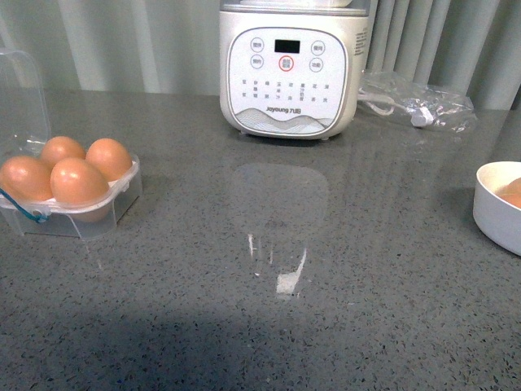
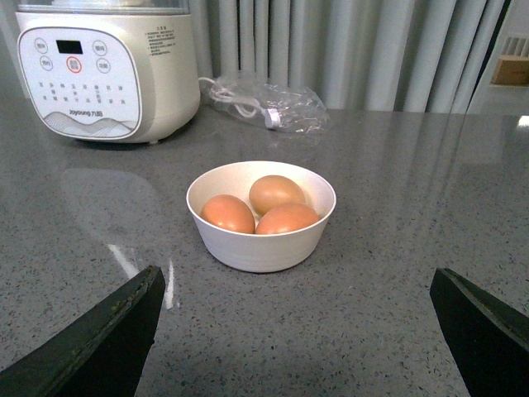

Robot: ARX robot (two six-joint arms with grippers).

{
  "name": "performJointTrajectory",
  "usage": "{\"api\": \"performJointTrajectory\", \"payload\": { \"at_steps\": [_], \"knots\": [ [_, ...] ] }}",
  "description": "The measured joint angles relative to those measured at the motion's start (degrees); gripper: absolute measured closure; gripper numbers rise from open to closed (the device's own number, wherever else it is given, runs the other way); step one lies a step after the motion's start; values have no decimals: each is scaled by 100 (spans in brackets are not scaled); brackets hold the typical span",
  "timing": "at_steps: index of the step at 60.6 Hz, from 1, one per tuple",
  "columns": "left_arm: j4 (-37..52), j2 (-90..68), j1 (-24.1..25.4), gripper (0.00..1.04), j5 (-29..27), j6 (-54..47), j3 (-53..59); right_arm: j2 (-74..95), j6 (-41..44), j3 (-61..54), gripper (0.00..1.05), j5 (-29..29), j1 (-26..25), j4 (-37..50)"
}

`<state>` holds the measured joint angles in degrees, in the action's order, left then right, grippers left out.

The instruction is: Put egg into box

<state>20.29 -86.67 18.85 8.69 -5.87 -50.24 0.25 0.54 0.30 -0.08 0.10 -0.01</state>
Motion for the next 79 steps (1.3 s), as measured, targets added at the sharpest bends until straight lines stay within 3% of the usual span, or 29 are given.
{"api": "performJointTrajectory", "payload": {
  "at_steps": [25,39,58,79],
  "knots": [
    [-358,527,-1108,7,273,664,96,0,0,0,7,0,0,0],
    [-1095,1075,-1626,7,608,282,420,0,0,0,7,0,0,0],
    [-1480,1320,-1495,7,706,-199,520,0,0,0,7,0,0,0],
    [-2063,2634,-874,7,981,52,356,0,0,0,7,0,0,0]
  ]
}}
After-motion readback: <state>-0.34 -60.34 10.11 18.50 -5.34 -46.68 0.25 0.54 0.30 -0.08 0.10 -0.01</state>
